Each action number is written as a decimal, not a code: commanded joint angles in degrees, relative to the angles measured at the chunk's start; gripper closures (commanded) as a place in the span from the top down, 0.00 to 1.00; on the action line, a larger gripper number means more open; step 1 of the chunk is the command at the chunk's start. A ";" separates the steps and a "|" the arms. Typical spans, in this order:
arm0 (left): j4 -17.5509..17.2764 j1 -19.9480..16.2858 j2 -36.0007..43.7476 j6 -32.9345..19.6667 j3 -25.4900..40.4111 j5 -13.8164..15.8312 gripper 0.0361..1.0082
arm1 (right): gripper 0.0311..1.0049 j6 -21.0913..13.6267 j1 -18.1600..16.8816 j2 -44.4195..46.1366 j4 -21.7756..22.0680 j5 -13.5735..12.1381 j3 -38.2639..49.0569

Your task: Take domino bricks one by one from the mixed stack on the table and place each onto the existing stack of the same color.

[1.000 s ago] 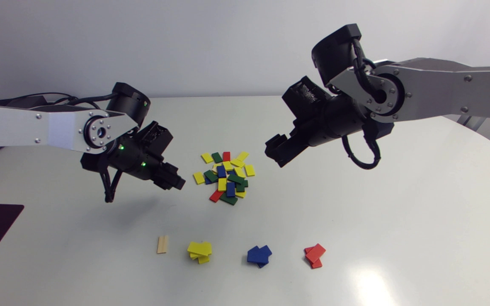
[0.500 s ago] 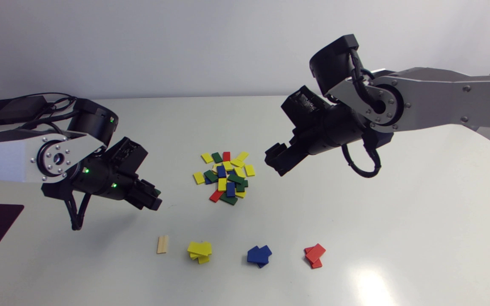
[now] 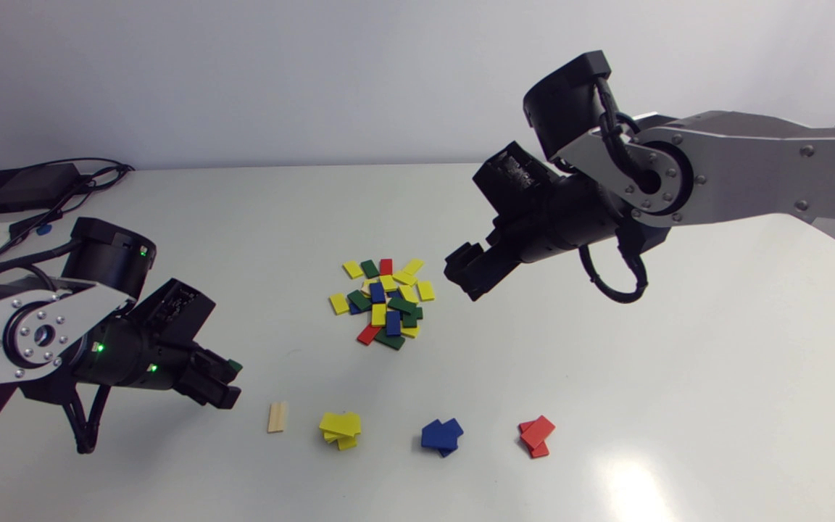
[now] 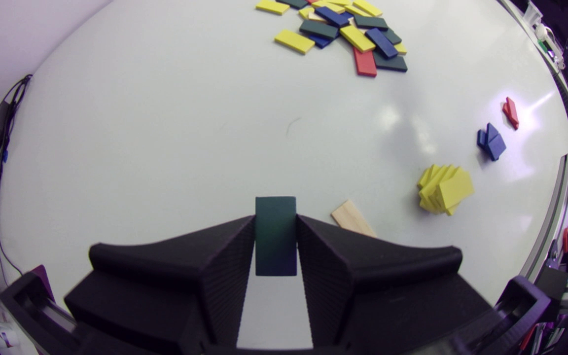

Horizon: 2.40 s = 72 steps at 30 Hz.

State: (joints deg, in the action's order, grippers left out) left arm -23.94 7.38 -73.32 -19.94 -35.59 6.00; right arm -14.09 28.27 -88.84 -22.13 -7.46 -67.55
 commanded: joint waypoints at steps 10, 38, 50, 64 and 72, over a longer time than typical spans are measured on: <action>0.57 -5.27 3.53 -4.40 6.59 0.68 0.26 | 0.97 1.25 1.00 0.68 0.25 0.08 0.93; 5.22 -4.83 -0.68 -4.66 8.61 1.03 0.48 | 0.97 0.55 0.47 1.56 0.51 0.08 2.25; 4.78 -3.77 0.99 -3.43 7.29 1.03 0.57 | 0.97 0.38 0.20 1.74 0.60 -0.09 2.42; 4.78 -4.65 -0.68 -5.81 7.82 0.94 0.72 | 0.97 0.11 -0.23 2.62 0.68 -0.36 3.56; 5.05 -6.32 -4.11 -8.36 7.73 0.94 0.71 | 0.97 0.11 -0.32 3.23 0.95 -0.45 4.44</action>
State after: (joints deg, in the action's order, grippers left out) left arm -19.07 1.67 -75.96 -26.39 -27.33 6.66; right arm -14.13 28.16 -86.83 -21.85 -7.49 -64.58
